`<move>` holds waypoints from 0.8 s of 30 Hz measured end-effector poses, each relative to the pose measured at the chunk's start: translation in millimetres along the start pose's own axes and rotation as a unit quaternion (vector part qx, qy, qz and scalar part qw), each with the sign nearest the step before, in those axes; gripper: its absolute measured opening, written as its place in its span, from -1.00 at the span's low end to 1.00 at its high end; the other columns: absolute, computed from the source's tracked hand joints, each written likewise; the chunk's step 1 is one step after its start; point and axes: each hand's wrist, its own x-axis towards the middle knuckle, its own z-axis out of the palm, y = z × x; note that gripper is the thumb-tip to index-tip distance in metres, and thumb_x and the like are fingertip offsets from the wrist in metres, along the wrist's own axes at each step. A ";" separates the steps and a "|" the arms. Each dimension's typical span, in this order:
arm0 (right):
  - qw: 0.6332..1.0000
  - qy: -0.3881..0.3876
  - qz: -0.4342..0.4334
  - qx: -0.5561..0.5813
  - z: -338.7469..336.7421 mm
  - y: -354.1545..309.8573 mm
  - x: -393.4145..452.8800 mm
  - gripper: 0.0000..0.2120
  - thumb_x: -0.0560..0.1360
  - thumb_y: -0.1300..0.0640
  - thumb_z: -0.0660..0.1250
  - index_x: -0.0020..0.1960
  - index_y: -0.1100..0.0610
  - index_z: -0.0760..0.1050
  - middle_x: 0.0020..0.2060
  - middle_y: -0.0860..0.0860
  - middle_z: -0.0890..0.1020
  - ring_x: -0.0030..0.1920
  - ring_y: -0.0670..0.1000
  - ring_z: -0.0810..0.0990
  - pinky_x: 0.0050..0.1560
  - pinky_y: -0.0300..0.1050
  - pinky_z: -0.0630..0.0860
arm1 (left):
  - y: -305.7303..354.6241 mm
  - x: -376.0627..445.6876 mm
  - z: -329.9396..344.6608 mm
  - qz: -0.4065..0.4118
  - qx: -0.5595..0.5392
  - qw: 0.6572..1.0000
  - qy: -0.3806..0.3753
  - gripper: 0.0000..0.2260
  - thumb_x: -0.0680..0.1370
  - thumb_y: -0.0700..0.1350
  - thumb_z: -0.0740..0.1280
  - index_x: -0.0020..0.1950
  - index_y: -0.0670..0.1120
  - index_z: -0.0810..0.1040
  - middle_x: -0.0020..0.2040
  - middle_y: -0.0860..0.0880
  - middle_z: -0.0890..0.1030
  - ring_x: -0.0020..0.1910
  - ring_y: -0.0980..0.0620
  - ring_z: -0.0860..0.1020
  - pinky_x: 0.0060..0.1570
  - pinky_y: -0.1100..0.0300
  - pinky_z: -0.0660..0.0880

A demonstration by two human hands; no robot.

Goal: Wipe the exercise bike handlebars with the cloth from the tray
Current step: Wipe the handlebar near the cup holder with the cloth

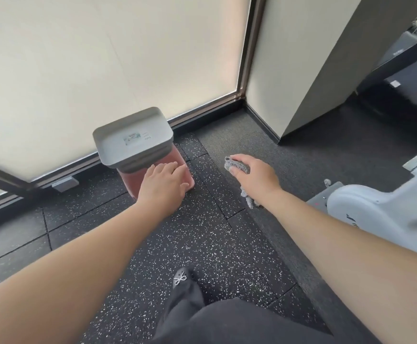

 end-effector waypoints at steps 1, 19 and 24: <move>1.000 0.004 0.006 0.004 -8.6 12.6 -10.0 -0.67 0.53 -0.15 0.22 0.30 -0.22 0.43 0.23 -0.02 0.55 0.12 0.05 0.54 0.04 -0.02 0.53 | 15.2 -3.0 1.0 0.006 -0.002 1.000 0.000 -0.56 0.59 0.07 0.18 0.45 0.01 0.29 0.44 -0.01 0.37 0.42 -0.10 0.31 0.44 -0.11 0.14; 0.953 0.226 0.171 0.106 -141.7 143.3 -174.2 -0.68 0.43 -0.26 0.26 0.11 -0.19 0.57 -0.12 -0.10 0.68 -0.40 -0.13 0.55 -0.30 -0.18 0.45 | 237.4 1.4 -32.9 0.265 0.070 0.961 0.026 -0.49 0.62 0.12 0.05 0.55 0.02 0.06 0.56 0.00 0.11 0.55 -0.07 -0.01 0.48 -0.06 -0.17; 0.939 0.273 0.173 0.114 -175.2 171.1 -202.0 -0.68 0.44 -0.22 0.29 0.12 -0.15 0.59 -0.07 -0.13 0.68 -0.24 -0.13 0.59 -0.15 -0.15 0.51 | 285.0 2.9 -47.1 0.299 0.064 0.951 0.037 -0.48 0.62 0.14 0.03 0.55 0.03 0.05 0.56 0.01 0.12 0.54 -0.06 0.03 0.50 -0.06 -0.13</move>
